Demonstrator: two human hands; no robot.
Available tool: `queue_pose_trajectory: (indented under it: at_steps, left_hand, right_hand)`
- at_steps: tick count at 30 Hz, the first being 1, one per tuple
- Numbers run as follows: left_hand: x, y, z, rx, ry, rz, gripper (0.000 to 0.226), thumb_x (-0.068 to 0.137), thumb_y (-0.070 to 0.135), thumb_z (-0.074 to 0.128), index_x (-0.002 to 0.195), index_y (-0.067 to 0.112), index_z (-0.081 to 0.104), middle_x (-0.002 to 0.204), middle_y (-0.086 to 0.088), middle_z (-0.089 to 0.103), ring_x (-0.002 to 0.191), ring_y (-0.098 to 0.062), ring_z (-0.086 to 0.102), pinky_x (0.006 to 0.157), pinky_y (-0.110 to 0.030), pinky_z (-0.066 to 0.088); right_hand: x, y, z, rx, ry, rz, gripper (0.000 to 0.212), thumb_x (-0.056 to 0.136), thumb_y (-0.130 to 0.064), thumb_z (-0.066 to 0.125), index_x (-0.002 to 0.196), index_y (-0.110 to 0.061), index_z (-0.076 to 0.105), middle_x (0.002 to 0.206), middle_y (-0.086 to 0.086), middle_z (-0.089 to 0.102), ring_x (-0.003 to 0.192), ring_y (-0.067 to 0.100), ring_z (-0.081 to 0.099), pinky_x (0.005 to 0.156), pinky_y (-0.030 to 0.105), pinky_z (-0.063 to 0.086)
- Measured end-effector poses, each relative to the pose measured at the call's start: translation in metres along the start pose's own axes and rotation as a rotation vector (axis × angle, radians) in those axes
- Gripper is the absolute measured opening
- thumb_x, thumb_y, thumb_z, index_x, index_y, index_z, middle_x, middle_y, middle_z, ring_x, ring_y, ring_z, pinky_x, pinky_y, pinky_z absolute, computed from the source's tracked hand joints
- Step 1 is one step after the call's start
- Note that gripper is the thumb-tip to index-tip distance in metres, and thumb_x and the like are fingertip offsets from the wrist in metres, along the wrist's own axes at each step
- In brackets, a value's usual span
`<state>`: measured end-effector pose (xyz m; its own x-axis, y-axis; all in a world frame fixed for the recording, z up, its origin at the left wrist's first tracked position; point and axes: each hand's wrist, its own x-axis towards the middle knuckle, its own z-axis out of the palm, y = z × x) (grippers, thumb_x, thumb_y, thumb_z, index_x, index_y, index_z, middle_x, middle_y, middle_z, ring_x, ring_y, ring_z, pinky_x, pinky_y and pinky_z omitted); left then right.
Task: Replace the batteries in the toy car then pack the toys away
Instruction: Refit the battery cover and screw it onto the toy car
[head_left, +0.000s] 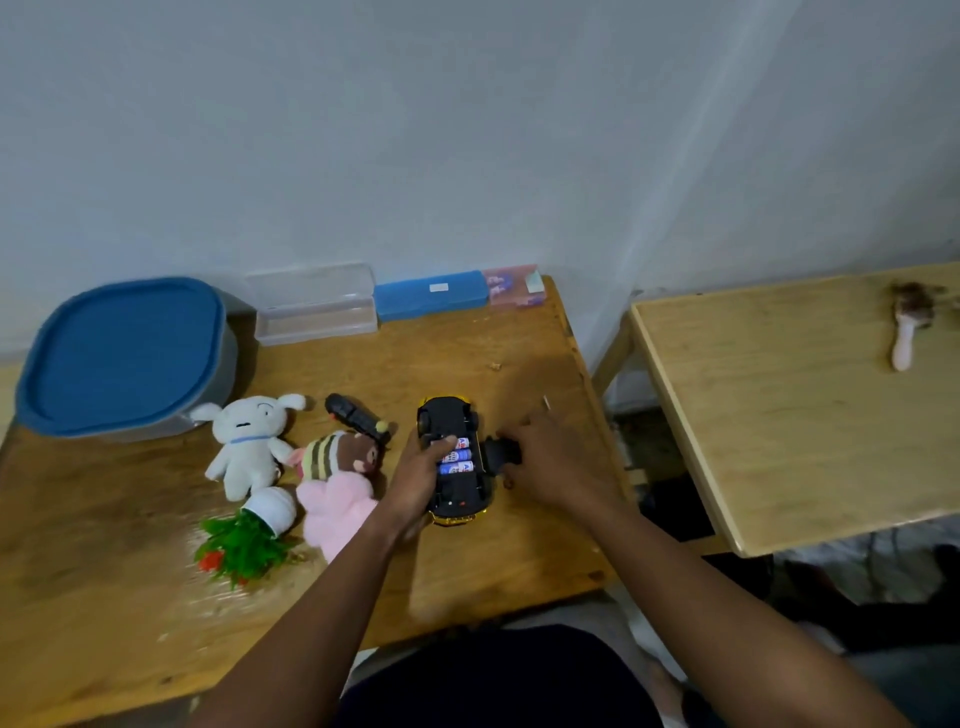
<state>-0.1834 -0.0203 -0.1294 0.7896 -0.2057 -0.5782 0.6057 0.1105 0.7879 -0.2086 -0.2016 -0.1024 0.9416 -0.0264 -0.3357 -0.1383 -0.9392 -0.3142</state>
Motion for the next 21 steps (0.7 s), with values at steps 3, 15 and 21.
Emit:
queue_pose_trajectory:
  at_steps: [3, 15, 21]
  left_hand:
    - [-0.006, -0.004, 0.001, -0.034, -0.021, -0.024, 0.035, 0.098, 0.008, 0.055, 0.133, 0.011, 0.05, 0.105, -0.015, 0.069, 0.073, -0.023, 0.071, 0.057, -0.034, 0.059]
    - [-0.018, -0.015, -0.004, -0.264, -0.086, -0.117, 0.057, 0.096, 0.033, 0.053, 0.141, -0.001, 0.046, 0.096, -0.018, 0.069, 0.075, -0.032, 0.068, 0.07, -0.042, 0.059]
    - [-0.021, -0.017, -0.007, -0.292, -0.169, -0.108, 0.063, 0.092, 0.045, 0.051, 0.131, -0.005, 0.056, 0.093, -0.019, 0.068, 0.077, -0.033, 0.066, 0.073, -0.041, 0.055]
  right_hand:
    - [0.002, 0.0, 0.01, -0.078, 0.013, -0.024, 0.047, 0.081, -0.031, 0.068, 0.128, -0.028, 0.059, 0.122, 0.006, 0.052, 0.12, 0.029, 0.047, 0.094, 0.043, 0.043]
    - [-0.001, -0.006, 0.003, 0.74, 0.26, 0.215, 0.013, 0.088, -0.01, 0.069, 0.097, -0.02, 0.068, 0.092, -0.004, 0.067, 0.089, 0.014, 0.064, 0.068, 0.022, 0.048]
    - [-0.012, -0.017, -0.011, 0.878, 0.247, 0.05, 0.023, 0.092, -0.006, 0.064, 0.099, -0.028, 0.067, 0.091, -0.011, 0.066, 0.086, 0.0, 0.061, 0.07, 0.015, 0.045]
